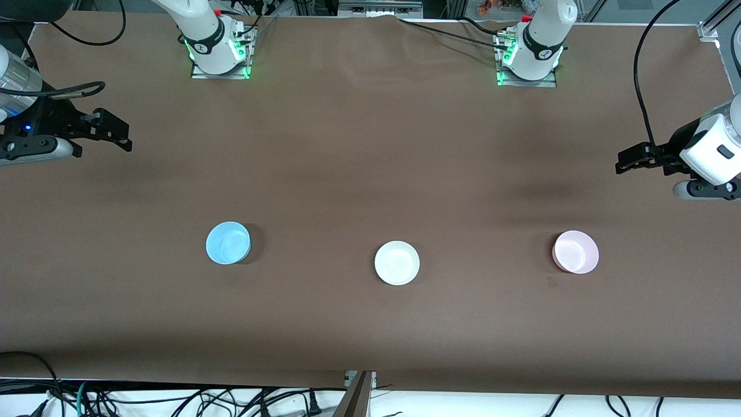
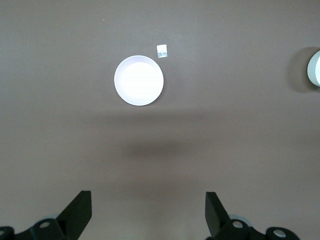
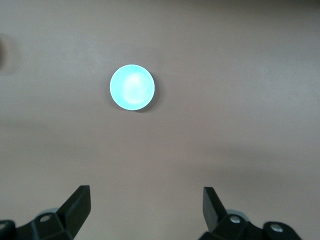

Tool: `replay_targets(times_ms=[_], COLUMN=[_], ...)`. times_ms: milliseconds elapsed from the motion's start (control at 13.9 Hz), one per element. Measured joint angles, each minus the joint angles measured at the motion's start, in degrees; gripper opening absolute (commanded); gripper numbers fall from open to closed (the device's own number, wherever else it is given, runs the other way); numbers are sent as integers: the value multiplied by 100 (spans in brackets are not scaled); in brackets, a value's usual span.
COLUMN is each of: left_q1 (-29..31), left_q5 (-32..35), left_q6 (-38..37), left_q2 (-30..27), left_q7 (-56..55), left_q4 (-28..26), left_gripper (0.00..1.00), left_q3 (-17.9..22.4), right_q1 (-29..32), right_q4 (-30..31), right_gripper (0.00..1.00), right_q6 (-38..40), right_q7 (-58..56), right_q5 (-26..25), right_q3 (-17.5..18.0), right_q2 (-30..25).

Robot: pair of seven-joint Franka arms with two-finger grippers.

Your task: Stack pink and blue bowls on white bowl

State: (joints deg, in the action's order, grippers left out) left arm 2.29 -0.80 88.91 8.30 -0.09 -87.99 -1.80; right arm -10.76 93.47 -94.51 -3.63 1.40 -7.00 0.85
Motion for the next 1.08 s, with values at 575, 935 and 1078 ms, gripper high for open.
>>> replay_targets(times_ms=[575, 935, 1078], left_q1=[-5, -2, 34], left_q5=[0, 0, 0], left_q6=[0, 36, 186], left_q2=[15, 63, 160], left_q7=[0, 0, 0], left_q4=[5, 7, -3], left_gripper=[100, 100, 100], left_q3=[0, 24, 77], right_q1=[0, 0, 0], right_q4=[0, 0, 0], right_gripper=[100, 100, 100], right_q6=[0, 0, -1], right_q7=[1, 1, 1], right_q5=[0, 0, 0], right_q3=[0, 0, 0], right_q2=[0, 0, 0])
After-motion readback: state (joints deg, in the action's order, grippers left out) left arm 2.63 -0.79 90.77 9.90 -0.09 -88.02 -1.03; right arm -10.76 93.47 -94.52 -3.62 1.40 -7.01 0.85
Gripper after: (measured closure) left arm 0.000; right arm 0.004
